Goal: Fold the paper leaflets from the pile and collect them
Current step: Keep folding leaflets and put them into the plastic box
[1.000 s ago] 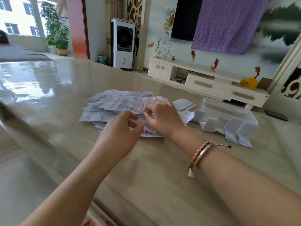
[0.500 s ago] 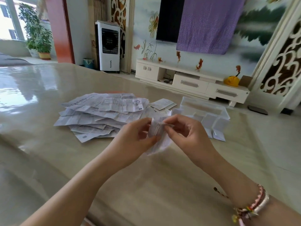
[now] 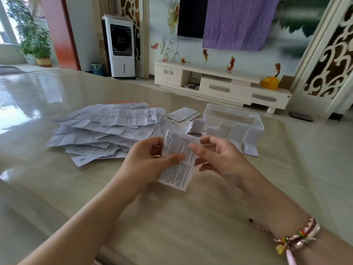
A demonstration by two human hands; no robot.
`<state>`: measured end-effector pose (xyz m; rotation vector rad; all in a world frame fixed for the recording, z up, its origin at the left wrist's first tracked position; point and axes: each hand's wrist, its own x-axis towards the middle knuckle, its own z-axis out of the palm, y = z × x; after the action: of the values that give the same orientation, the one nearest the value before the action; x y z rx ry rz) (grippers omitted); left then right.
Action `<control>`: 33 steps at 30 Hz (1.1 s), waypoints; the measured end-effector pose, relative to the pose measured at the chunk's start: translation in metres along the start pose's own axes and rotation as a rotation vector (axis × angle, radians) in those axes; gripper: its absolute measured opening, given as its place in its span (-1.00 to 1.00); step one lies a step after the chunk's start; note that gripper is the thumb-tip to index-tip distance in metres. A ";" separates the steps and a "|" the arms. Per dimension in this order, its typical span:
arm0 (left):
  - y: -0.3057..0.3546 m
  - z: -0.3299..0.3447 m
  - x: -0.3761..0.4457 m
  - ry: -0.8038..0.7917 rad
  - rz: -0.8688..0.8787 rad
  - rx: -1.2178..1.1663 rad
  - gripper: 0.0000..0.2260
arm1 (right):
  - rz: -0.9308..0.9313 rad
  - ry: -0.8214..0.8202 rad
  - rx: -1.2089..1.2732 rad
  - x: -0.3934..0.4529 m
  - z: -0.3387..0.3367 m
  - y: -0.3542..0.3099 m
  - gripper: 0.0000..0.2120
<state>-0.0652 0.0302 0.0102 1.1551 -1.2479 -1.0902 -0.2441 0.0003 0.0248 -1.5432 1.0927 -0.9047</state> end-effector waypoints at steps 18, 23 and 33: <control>0.007 -0.004 -0.006 0.019 -0.121 -0.115 -0.86 | -0.064 -0.066 0.027 -0.006 0.003 -0.001 -0.79; 0.013 -0.010 -0.008 -0.028 -0.142 -0.236 -0.79 | -0.151 -0.074 0.172 -0.007 -0.003 -0.002 -0.82; 0.010 -0.011 -0.007 -0.036 -0.078 -0.126 -0.85 | -0.132 -0.002 0.047 -0.006 -0.004 -0.001 -0.64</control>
<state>-0.0550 0.0390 0.0192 1.1000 -1.1521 -1.2354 -0.2496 0.0051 0.0269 -1.5911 0.9703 -1.0102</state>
